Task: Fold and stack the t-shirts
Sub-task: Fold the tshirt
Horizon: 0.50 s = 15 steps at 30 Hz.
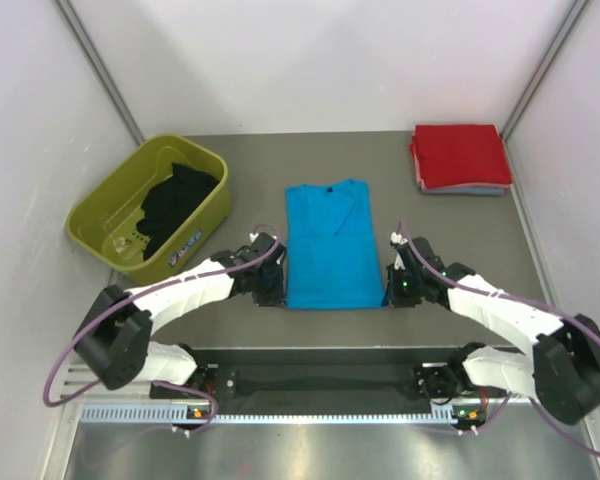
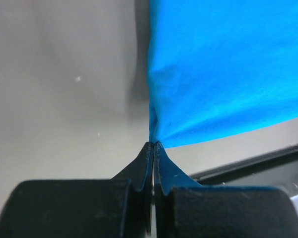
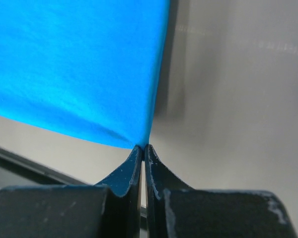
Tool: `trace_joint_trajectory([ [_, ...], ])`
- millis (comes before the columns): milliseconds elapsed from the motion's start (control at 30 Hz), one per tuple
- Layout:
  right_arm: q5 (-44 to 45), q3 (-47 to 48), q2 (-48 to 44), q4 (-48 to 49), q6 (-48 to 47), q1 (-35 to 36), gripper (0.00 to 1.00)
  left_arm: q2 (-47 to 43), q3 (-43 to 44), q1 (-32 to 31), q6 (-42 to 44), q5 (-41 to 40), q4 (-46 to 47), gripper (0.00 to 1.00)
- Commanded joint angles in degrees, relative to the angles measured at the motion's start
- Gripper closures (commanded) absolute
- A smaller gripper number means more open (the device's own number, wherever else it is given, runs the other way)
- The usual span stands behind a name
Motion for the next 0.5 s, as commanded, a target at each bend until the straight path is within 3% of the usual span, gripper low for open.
trace_joint_trajectory([
  [0,4.9,-1.0,-5.3,-5.5,4.6,2.7,1.0,-4.8,-1.2,-1.0,-3.3,-3.7,-6.5,1.0],
  [233,9.6,3.3,-8.9,-10.9,7.4,5.9,1.0,-8.6,2.6,-2.0,-3.5,-6.6,-10.1,1.0],
  [467,16.1,15.6,-4.0,-15.6,1.3,4.2,1.0,-3.7,17.5,-1.6,1.2,-16.2,-14.2,1.0],
])
